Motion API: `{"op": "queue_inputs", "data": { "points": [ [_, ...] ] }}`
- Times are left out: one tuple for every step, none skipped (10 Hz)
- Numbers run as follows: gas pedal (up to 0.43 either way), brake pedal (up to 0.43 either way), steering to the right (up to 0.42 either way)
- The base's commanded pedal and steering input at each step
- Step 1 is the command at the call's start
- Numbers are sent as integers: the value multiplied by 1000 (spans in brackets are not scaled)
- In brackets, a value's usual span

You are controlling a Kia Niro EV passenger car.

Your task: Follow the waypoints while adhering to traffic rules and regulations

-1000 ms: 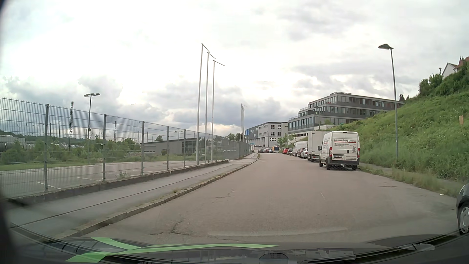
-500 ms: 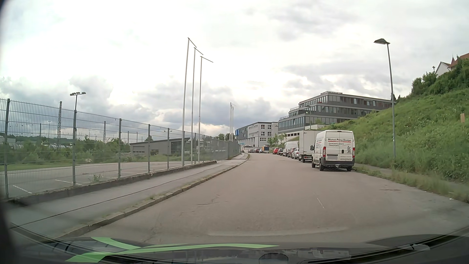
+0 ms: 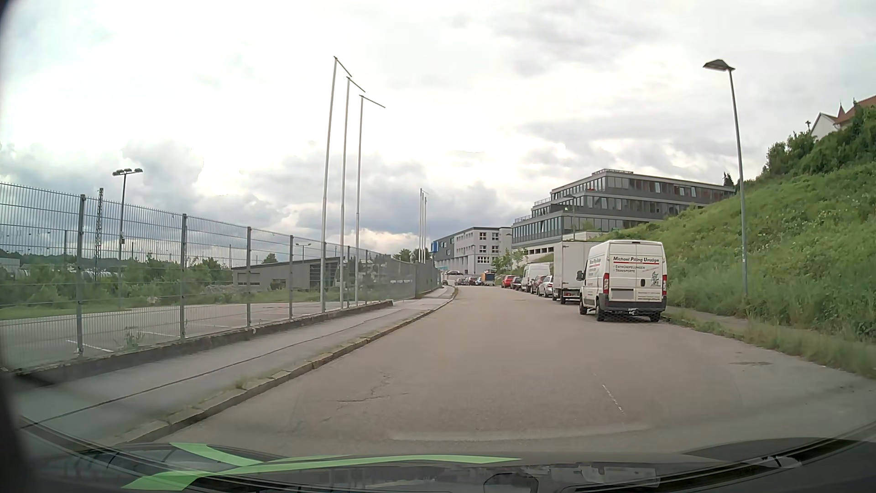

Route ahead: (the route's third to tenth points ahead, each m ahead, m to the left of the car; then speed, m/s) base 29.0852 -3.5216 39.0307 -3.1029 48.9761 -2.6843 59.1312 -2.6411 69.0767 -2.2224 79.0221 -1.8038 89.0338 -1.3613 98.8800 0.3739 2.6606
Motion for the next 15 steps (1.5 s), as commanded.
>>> {"op": "queue_inputs", "data": {
  "points": [
    [67,0,31],
    [67,0,33],
    [67,0,35],
    [67,0,38],
    [67,0,41],
    [67,0,44],
    [67,0,47],
    [67,0,50],
    [67,0,51],
    [67,0,52],
    [67,0,51],
    [67,0,51],
    [67,0,52],
    [67,0,51],
    [67,0,52]
  ]
}}
